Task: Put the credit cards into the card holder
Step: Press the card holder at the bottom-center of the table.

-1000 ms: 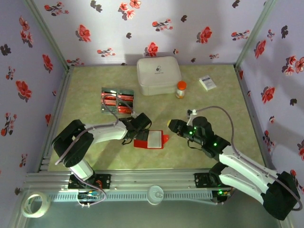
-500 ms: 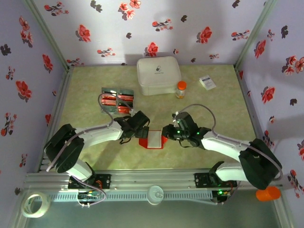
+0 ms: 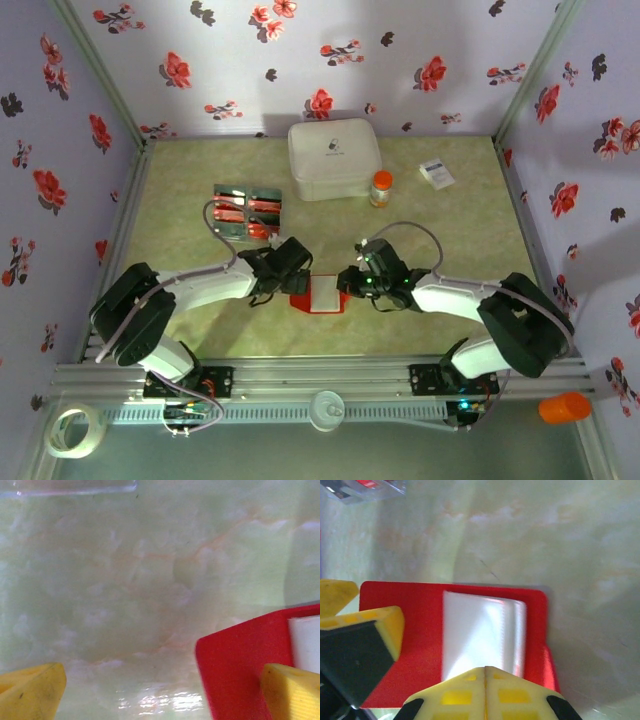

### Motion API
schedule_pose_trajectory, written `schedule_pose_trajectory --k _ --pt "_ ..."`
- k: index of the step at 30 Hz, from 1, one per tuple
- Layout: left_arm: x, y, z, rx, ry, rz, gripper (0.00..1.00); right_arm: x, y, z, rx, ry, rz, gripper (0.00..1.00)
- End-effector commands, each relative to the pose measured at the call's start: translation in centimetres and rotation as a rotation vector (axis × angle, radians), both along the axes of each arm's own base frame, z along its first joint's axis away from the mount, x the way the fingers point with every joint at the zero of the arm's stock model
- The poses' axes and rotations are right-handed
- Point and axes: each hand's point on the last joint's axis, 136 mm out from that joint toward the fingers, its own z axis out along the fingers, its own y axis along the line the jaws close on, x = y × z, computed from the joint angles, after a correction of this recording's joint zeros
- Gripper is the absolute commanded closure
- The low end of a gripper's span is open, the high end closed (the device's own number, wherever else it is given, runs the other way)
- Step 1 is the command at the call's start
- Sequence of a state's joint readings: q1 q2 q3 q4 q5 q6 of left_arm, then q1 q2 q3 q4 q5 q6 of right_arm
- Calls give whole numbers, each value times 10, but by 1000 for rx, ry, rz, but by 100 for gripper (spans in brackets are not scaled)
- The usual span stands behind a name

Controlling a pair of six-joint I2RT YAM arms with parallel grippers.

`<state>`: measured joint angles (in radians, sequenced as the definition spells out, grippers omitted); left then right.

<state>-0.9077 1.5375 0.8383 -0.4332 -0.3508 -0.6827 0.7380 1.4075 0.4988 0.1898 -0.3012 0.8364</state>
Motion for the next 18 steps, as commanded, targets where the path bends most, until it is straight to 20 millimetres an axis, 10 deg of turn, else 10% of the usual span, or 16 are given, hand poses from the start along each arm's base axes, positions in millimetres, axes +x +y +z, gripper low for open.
schedule_pose_trajectory --k 1,12,18 --pt "-2 20 -2 43 -13 63 0 -3 -12 -16 -56 -20 -11 93" --pt "-15 34 -33 95 45 103 0 -11 -23 -34 -82 6 -21 96" --pt "-3 6 3 -34 13 88 0 -12 -21 -33 -72 11 -18 98"
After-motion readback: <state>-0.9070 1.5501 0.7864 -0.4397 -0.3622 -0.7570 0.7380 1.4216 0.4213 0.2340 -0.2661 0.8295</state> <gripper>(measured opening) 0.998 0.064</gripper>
